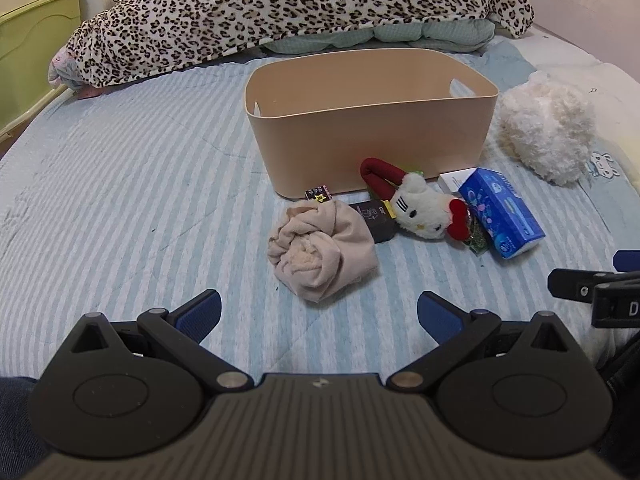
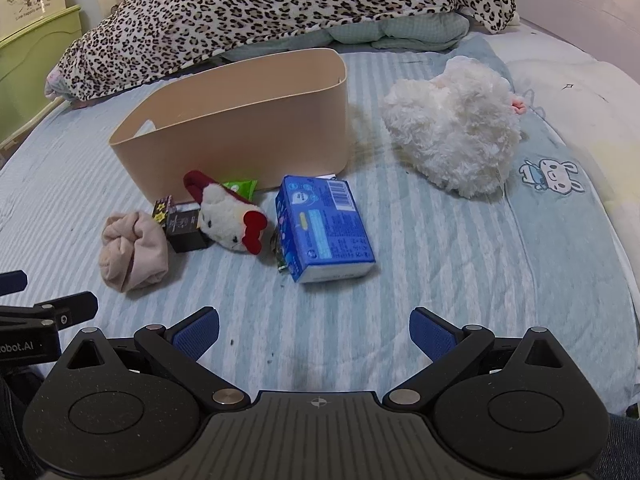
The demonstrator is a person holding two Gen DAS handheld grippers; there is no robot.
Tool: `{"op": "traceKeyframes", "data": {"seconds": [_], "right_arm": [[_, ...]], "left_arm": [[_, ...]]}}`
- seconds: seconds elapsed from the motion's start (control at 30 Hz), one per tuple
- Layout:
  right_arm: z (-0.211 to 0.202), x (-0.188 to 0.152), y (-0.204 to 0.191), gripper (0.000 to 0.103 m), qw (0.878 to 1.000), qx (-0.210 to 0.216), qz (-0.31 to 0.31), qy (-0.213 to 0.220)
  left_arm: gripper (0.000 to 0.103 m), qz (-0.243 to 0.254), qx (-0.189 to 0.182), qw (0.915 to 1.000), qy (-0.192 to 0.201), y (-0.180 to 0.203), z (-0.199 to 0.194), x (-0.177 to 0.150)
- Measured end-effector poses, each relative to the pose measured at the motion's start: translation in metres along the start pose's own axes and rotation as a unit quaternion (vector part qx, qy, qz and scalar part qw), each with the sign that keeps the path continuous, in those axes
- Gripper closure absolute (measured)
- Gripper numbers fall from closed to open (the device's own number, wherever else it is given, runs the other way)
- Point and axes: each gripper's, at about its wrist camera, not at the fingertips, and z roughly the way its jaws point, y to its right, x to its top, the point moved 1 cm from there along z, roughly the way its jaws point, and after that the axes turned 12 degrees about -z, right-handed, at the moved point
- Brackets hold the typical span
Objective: Organize objects
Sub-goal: 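Move both tools toward the items beside the beige basket, then grasp the pink cloth bundle with left tool while right tool grasps blue tissue pack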
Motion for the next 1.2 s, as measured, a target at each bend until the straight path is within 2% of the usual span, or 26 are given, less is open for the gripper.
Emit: {"op": "traceKeyframes", "data": {"seconds": [0.43,0.7,0.87,0.93,0.97,1.0,1.2], "right_arm": [[0.045,0.032,0.015,0.004,1.0,0.005,0.004,-0.01],[0.092,0.045,0.029,0.007,0.999,0.023,0.009,-0.043],[0.113,0.049,0.03,0.013,0.997,0.032,0.017,-0.064],[0.118,0.049,0.028,0.023,0.997,0.039,0.014,-0.069],[0.121,0.049,0.026,0.027,0.997,0.04,0.01,-0.071],[0.121,0.048,0.025,0.035,0.996,0.045,0.007,-0.071],[0.111,0.043,0.016,0.041,0.997,0.049,-0.011,-0.061]], "left_arm": [[0.0,-0.004,0.009,0.9996,-0.025,-0.003,0.048,0.025],[0.0,-0.005,0.019,0.9984,-0.053,-0.005,0.096,0.039],[0.001,-0.009,0.004,0.9976,-0.069,-0.007,0.117,0.043],[0.021,-0.012,-0.007,0.9971,-0.074,-0.009,0.121,0.044],[0.025,-0.016,-0.019,0.9962,-0.083,-0.01,0.123,0.045],[0.028,-0.023,-0.028,0.9953,-0.09,-0.012,0.125,0.045],[0.048,-0.01,-0.038,0.995,-0.092,-0.017,0.116,0.043]]}}
